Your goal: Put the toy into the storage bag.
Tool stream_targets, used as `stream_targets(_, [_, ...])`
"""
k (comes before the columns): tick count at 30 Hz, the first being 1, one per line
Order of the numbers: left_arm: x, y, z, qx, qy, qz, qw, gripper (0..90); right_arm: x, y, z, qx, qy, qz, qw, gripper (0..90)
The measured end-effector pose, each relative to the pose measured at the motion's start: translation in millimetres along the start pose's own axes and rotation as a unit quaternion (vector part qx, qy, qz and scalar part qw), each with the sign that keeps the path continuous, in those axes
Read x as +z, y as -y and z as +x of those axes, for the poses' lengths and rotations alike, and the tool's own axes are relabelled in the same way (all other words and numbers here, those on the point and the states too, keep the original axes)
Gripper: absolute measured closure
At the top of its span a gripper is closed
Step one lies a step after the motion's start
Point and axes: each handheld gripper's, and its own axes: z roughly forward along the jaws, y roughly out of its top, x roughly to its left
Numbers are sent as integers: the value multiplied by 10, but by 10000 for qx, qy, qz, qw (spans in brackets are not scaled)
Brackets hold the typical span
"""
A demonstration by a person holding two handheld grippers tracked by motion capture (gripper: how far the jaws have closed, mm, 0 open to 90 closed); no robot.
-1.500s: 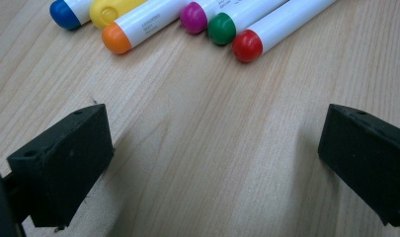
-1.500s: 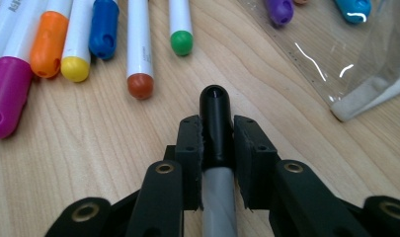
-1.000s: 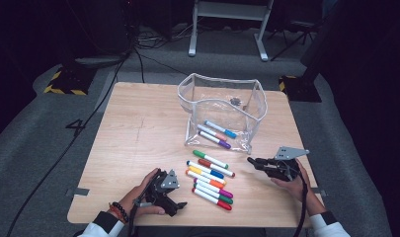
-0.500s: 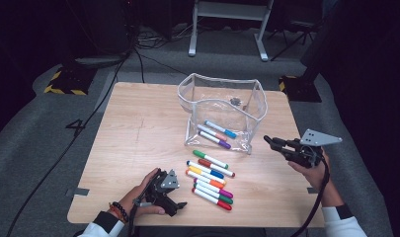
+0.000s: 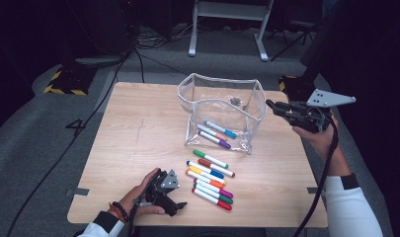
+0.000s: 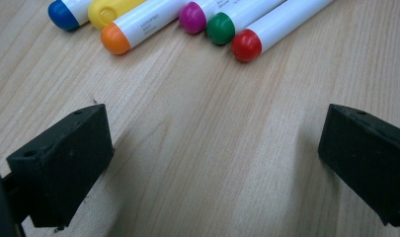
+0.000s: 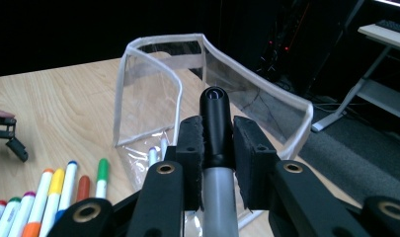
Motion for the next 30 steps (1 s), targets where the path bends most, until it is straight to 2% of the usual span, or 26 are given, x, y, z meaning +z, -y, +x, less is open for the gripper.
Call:
stream_targets(6, [0, 0, -1, -3, -1, -1, 10000, 5, 230, -309, -29, -109, -28, 115, 9999, 742])
stream_targets(10, [2, 1, -3, -20, -1, -14, 10000, 5, 449, -456, -14, -223, -55, 271, 9994, 742])
stream_targets(11, [2, 1, -3, -20, -1, -14, 10000, 5, 449, -456, -14, -223, -55, 271, 9994, 742])
stream_targets(12, [1, 0, -2, -15, -1, -9, 10000, 5, 574, -506, 5, -291, -92, 382, 9988, 742])
stream_targets(17, [1, 1, -3, -18, -4, -13, 10000, 5, 909, -534, 23, -287, -153, 660, 9973, 742])
stream_targets(21, [1, 1, -3, -17, -4, -12, 10000, 5, 1157, -532, 25, -361, -218, 951, 9946, 742])
stream_targets(26, [1, 2, -2, -15, 6, -12, 10000, 5, 1384, -534, -13, -365, -220, 1199, 9919, 742])
stream_targets(30, [0, 2, -1, -10, 11, -10, 10000, 5, 1536, -525, -16, -386, -209, 1460, 9883, 741])
